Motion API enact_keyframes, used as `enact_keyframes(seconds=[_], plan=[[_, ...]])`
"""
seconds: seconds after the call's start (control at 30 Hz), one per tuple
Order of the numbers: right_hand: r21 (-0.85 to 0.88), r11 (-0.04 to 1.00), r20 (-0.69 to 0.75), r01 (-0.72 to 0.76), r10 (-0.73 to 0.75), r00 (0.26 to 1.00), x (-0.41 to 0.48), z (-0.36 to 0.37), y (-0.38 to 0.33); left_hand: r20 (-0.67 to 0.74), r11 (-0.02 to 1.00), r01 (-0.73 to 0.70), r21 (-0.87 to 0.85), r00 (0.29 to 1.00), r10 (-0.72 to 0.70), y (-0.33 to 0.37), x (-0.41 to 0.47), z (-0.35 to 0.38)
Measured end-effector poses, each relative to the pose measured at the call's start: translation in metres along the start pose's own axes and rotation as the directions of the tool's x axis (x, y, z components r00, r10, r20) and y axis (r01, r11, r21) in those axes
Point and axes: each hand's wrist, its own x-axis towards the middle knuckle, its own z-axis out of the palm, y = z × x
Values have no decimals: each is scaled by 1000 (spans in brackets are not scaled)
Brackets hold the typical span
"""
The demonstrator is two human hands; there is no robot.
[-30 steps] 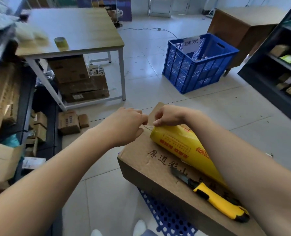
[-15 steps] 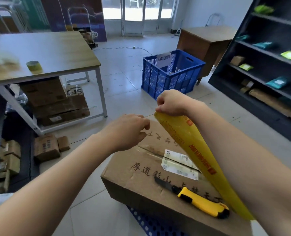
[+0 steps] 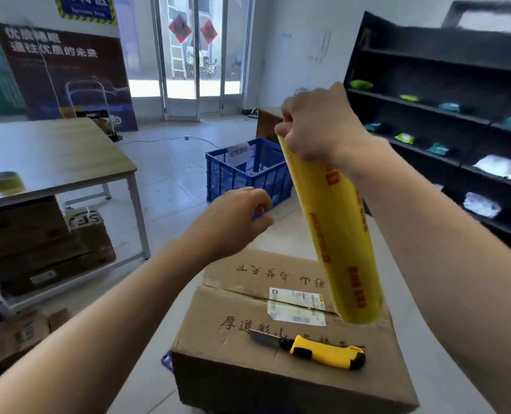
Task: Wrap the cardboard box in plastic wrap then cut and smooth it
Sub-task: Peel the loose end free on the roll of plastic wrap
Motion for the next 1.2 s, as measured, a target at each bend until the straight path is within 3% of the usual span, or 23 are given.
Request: enact_keyframes(seconds=[0.2, 0.33, 0.53, 0.83, 1.2], plan=[[138, 990, -181, 34, -9, 983, 6, -43, -71, -188, 943, 109, -314, 967, -175, -21, -37, -53], [270, 957, -194, 102, -50, 980, 10, -40, -130, -218, 876, 200, -438, 922, -320, -51, -81, -87], [425, 898, -70, 118, -97, 993, 10, -26, -211, -203, 836, 338, -433, 867, -456, -99, -146, -115], [586, 801, 195, -124, 9, 981, -2, 13, -278, -135, 768, 438, -468, 823, -552, -138, -204, -123], [588, 769, 353, -250, 34, 935, -30, 51, -307, 56, 721, 534, -442, 819, -572, -165, -232, -97]])
